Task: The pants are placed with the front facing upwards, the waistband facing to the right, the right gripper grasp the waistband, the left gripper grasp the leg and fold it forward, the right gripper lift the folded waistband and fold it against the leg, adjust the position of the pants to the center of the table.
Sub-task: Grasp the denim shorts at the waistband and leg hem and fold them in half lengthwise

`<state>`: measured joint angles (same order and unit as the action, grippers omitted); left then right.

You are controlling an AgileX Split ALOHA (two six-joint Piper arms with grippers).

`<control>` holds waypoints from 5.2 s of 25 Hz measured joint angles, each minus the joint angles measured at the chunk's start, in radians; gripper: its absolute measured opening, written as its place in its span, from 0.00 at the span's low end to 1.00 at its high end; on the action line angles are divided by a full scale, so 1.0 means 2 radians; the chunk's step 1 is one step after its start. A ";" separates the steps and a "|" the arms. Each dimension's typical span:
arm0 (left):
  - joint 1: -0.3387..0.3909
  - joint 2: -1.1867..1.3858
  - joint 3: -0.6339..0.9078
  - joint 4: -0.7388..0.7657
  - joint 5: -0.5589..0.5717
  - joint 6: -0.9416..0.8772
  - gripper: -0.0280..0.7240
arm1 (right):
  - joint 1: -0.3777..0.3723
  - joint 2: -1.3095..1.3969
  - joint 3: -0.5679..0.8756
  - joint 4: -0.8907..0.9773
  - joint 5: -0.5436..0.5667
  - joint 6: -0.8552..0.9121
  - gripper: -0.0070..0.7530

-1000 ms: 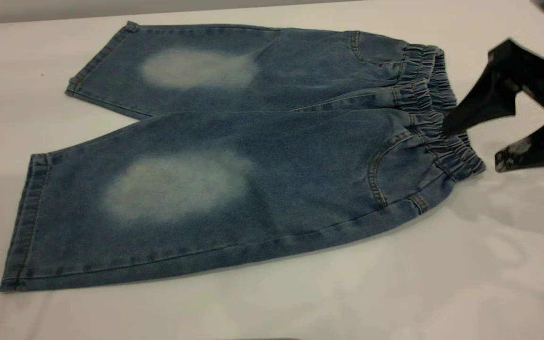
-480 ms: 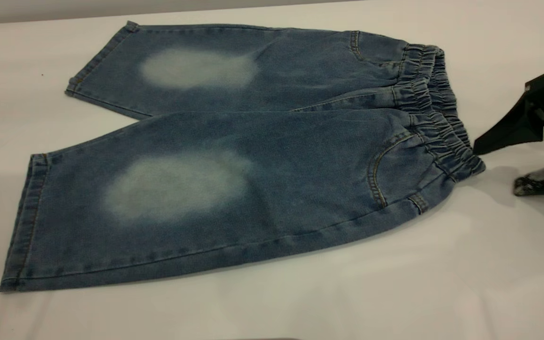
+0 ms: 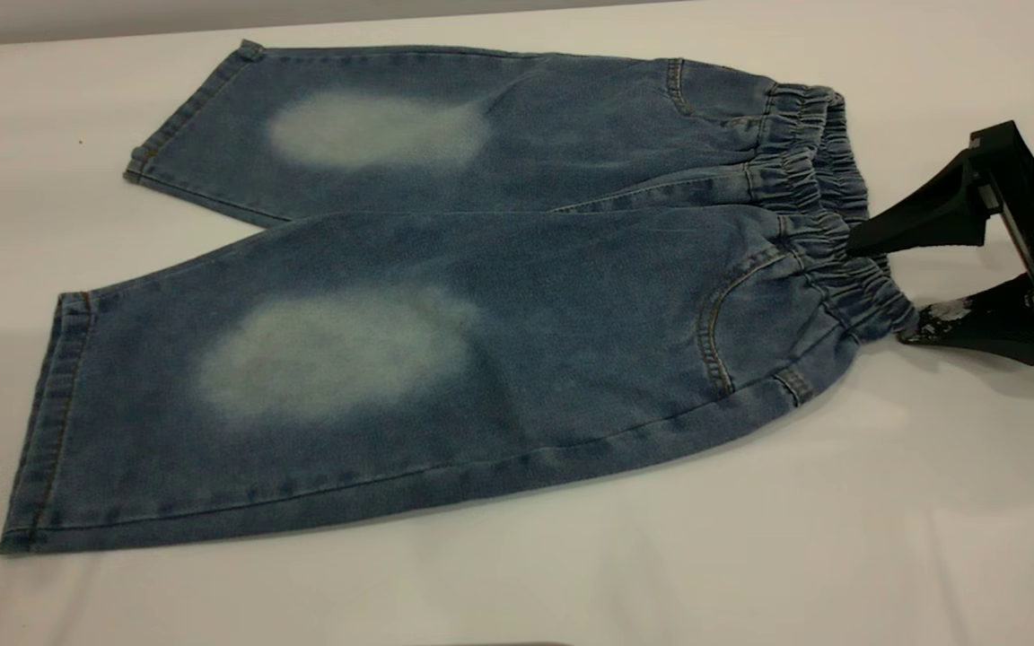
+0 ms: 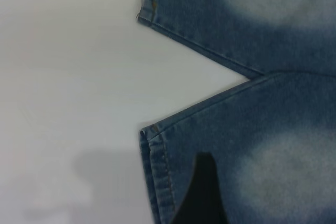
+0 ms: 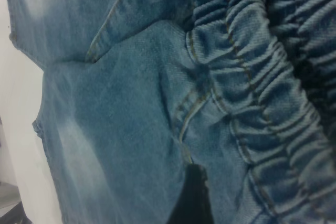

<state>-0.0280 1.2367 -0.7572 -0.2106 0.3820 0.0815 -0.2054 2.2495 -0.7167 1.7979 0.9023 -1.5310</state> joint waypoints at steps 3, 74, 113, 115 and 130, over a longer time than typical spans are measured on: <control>0.000 0.000 0.000 0.000 0.003 -0.001 0.79 | 0.000 0.002 0.000 0.001 0.002 -0.004 0.69; 0.000 0.352 0.092 0.023 -0.056 -0.056 0.65 | 0.018 0.002 0.000 0.000 0.000 -0.027 0.06; -0.001 -0.150 0.099 -0.005 0.164 0.000 0.11 | 0.018 -0.290 0.152 -0.036 0.017 -0.018 0.06; -0.001 -0.146 0.100 0.000 0.157 -0.001 0.11 | 0.018 -0.304 0.152 -0.035 0.005 -0.016 0.06; -0.007 0.179 -0.080 -0.040 0.064 0.085 0.11 | 0.018 -0.306 0.137 -0.001 -0.106 -0.019 0.06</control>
<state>-0.0415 1.5942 -0.9182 -0.2904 0.5091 0.2508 -0.1690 1.6384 -0.4434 1.7959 0.6898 -1.5699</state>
